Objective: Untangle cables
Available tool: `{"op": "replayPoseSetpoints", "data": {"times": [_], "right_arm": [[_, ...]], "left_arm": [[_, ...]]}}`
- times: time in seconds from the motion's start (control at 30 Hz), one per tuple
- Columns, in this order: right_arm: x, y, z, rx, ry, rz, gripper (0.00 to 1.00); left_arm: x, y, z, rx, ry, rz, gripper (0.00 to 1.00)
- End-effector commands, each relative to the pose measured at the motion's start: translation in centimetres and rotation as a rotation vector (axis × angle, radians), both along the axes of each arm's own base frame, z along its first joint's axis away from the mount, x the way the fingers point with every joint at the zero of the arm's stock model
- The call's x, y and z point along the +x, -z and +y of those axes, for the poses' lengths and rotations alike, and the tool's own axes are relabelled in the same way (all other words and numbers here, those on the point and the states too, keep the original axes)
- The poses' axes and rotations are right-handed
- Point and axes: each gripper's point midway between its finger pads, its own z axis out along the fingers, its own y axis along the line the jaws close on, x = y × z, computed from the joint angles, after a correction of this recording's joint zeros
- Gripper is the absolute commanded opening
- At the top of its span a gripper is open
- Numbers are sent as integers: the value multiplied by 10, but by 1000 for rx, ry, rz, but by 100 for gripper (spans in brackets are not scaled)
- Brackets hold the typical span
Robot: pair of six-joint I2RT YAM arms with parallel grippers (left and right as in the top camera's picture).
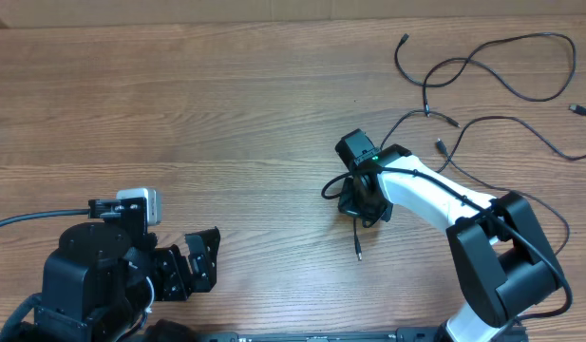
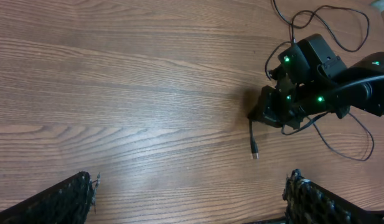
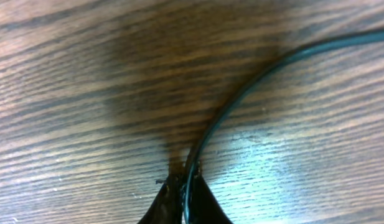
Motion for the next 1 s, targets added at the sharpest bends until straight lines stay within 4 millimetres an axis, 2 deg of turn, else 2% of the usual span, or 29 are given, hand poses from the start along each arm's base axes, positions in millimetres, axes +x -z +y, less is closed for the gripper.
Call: {"op": "replayPoseSetpoints", "data": {"times": [0.0, 0.07, 0.27, 0.5, 0.8, 0.97], "right_arm": [[-20, 19, -22, -90, 26, 76, 4], [-22, 17, -34, -126, 44, 90, 4], [-31, 10, -91, -247, 163, 175, 4], [-30, 5, -146, -249, 335, 227, 4], [-26, 0, -202, -194, 503, 235, 4], [-14, -5, -210, -64, 490, 214, 4]], "left_arm": [[1, 0, 1, 14, 3, -7, 100], [1, 0, 1, 14, 4, -7, 100], [1, 0, 1, 14, 3, -7, 99], [1, 0, 1, 14, 3, -7, 99], [1, 0, 1, 14, 3, -7, 100], [1, 0, 1, 14, 3, -7, 100]]}}
